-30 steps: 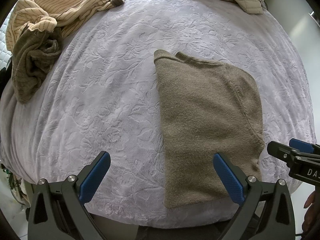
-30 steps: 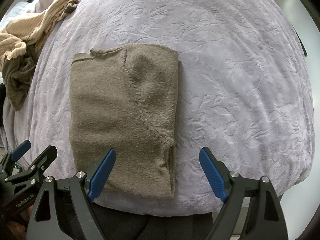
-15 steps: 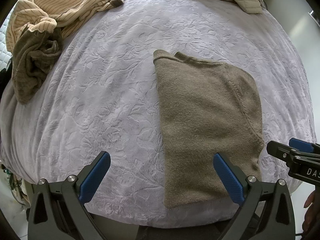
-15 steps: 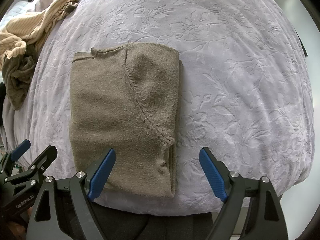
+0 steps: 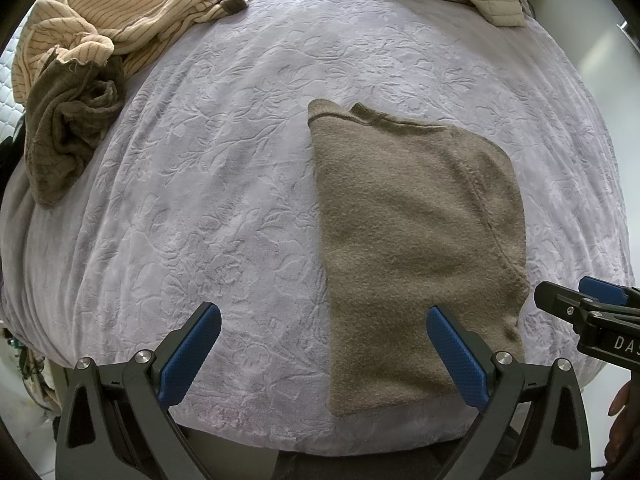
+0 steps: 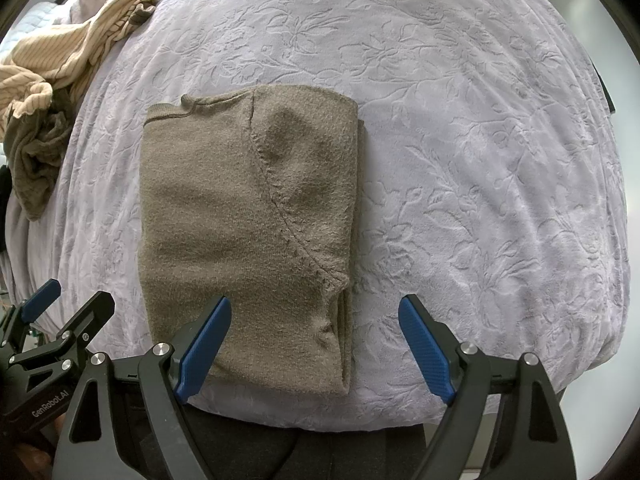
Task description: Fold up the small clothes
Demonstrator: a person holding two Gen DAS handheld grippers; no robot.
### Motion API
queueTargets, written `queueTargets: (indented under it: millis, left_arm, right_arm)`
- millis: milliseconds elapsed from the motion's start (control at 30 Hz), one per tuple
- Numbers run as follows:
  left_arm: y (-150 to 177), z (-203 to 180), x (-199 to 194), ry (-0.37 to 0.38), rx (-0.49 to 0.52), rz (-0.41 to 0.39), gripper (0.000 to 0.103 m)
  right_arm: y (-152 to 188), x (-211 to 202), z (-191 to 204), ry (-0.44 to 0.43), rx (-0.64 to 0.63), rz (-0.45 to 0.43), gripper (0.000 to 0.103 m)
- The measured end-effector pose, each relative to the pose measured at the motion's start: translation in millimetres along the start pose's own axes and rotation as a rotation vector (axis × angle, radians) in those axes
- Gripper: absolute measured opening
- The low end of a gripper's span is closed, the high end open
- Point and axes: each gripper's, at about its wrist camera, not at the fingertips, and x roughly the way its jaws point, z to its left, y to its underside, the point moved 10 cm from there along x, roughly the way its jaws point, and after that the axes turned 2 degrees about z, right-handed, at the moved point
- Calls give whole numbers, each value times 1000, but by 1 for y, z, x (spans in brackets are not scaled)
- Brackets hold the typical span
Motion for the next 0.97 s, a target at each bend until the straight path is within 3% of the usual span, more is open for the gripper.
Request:
queueTargets:
  millis: [967]
  left_arm:
    - [-3,3,2,2,23,-2,103]
  right_arm:
    - [-2,4,-3,1,-2,13,88]
